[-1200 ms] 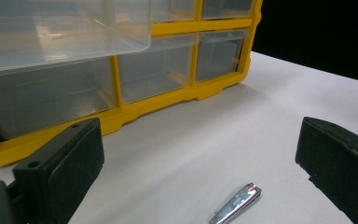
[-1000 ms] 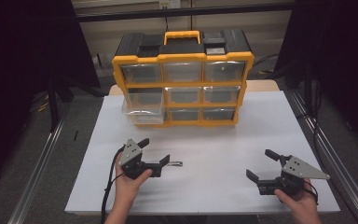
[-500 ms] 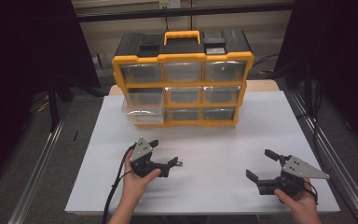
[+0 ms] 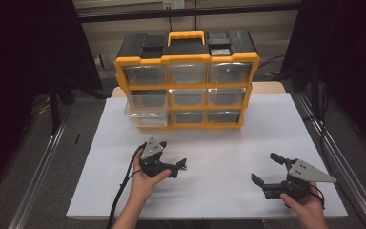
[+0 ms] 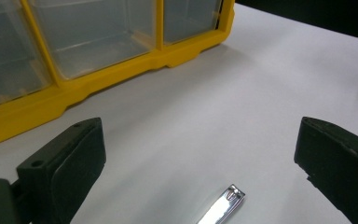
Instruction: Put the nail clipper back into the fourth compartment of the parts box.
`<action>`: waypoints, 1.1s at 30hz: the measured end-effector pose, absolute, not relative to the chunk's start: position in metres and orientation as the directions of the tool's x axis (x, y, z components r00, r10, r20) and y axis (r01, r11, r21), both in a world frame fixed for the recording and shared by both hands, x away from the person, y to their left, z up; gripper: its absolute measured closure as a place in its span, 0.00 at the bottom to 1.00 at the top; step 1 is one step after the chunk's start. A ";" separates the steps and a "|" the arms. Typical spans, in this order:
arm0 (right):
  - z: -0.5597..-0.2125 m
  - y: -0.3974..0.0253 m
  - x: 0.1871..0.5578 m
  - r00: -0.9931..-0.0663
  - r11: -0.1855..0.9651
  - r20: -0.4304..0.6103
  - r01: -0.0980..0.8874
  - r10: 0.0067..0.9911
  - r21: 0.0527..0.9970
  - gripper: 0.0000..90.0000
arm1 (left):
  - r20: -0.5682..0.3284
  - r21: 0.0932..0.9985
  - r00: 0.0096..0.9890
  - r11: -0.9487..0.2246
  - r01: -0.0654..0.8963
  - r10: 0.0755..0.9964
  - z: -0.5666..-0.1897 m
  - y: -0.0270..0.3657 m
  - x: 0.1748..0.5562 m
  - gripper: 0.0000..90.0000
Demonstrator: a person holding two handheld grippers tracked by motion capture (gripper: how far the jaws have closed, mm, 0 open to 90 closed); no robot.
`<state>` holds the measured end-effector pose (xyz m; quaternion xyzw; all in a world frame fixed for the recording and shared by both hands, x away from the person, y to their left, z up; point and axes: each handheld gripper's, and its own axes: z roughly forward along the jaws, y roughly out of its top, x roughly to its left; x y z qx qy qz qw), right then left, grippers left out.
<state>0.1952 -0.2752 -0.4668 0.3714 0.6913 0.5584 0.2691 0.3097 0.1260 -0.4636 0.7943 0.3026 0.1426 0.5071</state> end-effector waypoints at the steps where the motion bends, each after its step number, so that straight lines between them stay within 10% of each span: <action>1: -0.467 -0.275 0.195 -0.580 0.101 0.043 0.212 0.813 0.972 0.00 | -0.084 0.890 0.774 -0.302 0.342 0.627 -0.463 0.124 0.310 0.02; 33: -0.467 -0.275 0.196 -0.583 0.095 0.050 0.216 0.811 0.972 0.01 | -0.066 0.700 0.887 -0.611 0.368 0.458 -0.466 0.103 0.323 0.52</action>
